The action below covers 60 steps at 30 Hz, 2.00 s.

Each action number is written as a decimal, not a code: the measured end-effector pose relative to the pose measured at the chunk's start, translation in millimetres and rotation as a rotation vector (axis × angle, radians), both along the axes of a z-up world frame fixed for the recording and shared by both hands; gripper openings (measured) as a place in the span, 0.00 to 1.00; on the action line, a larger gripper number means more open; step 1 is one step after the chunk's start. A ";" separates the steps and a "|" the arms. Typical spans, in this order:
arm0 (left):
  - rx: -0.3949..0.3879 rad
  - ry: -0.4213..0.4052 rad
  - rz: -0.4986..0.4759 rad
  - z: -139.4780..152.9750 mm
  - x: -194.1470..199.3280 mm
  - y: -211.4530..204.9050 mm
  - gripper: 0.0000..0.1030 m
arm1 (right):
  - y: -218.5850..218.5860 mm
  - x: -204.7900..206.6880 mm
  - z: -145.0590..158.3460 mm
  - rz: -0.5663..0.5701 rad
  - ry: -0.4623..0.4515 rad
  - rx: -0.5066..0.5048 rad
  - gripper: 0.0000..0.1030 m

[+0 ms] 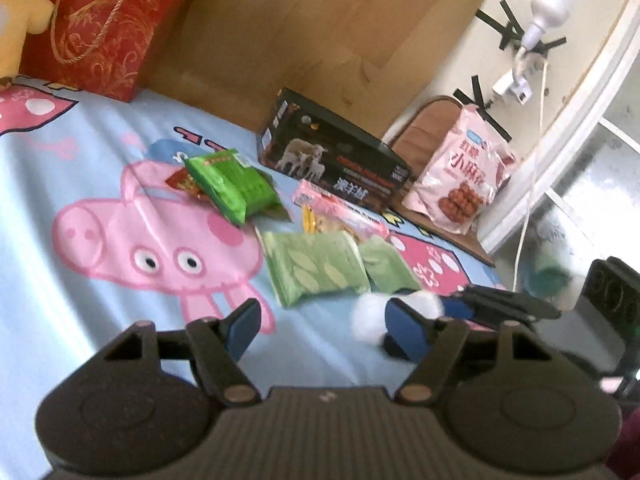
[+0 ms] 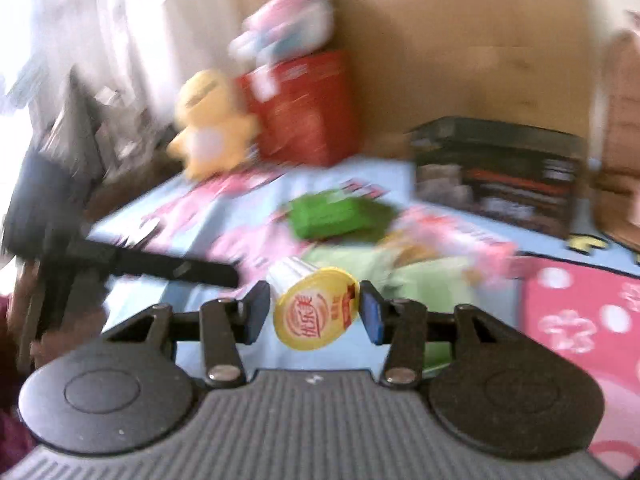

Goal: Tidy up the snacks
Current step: 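Grasp the yellow-lidded jelly cup with the right tool, then carry the jelly cup into the black box and open the right tool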

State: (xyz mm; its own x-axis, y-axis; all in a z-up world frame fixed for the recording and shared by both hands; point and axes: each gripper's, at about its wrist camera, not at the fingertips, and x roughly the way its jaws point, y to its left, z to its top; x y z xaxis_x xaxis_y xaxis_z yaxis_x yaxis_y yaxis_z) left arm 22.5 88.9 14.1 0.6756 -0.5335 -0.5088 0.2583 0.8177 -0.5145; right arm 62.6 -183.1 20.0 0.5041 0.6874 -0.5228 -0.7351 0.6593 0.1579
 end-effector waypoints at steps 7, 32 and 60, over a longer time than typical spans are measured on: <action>-0.006 0.013 -0.028 -9.7 -7.6 -4.3 0.68 | 19.2 -7.3 -22.9 0.032 -0.065 -0.124 0.50; 0.047 -0.024 -0.166 35.5 49.5 -53.8 0.48 | 7.1 4.4 0.4 0.018 -0.141 -0.077 0.47; 0.166 -0.051 0.246 24.9 236.1 -61.7 0.82 | -106.6 246.7 -3.2 -0.682 0.268 0.305 0.72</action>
State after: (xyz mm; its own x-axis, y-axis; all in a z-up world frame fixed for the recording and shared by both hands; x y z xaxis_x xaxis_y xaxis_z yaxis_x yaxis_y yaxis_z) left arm 258.6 27.2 39.0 0.8014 -0.2629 -0.5373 0.0641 0.9308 -0.3598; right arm 309.4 -289.7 16.8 0.7493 0.4047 -0.5242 -0.0959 0.8495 0.5187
